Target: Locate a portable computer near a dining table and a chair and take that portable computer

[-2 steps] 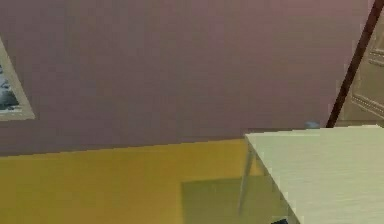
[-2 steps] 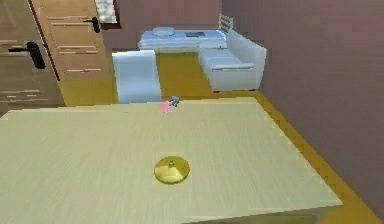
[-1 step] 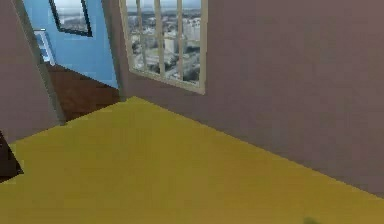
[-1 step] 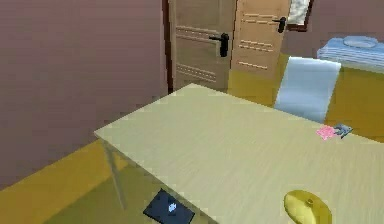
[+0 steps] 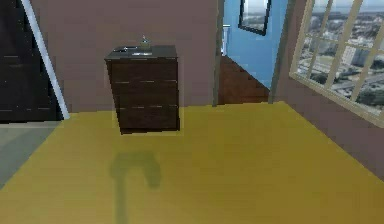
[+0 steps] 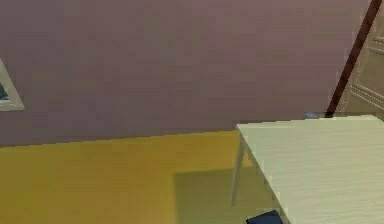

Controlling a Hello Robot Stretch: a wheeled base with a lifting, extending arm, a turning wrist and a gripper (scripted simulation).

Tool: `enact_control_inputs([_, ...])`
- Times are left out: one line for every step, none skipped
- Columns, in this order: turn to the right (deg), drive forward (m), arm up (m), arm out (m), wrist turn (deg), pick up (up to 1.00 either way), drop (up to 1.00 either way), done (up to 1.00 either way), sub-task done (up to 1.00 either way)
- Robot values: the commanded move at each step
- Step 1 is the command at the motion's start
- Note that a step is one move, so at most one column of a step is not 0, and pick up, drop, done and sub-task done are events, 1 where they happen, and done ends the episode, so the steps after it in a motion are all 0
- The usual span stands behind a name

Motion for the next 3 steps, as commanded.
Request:
enact_control_inputs([0.0, 0.05, 0.00, 0.00, 0.0, 0.00, 0.00, 0.00, 0.00])
enact_control_inputs([45.0, 0.00, 0.00, 0.00, 0.0, 0.00, 0.00, 0.00, 0.00])
enact_control_inputs([39.0, 0.00, 0.00, 0.00, 0.0, 0.00, 0.00, 0.00, 0.00])
